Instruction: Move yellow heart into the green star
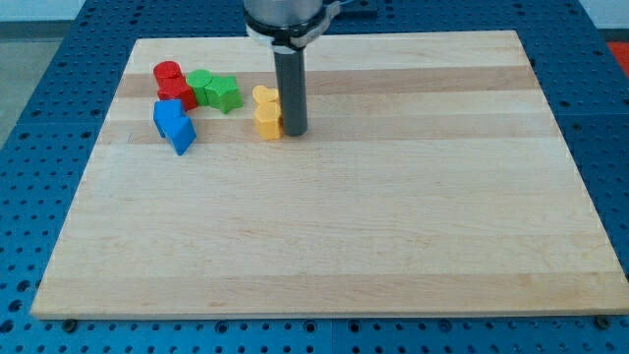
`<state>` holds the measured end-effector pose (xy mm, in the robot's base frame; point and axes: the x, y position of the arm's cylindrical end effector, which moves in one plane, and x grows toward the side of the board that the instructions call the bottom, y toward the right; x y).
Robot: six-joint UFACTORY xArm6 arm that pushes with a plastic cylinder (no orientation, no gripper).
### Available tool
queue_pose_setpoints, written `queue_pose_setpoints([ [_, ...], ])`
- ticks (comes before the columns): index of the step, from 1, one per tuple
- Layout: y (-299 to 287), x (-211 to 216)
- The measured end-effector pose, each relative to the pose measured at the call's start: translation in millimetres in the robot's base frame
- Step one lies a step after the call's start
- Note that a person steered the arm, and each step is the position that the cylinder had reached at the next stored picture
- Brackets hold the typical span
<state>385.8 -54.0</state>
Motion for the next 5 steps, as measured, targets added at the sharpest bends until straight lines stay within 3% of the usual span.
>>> queue_pose_setpoints([
  [5,-92.5,0.0],
])
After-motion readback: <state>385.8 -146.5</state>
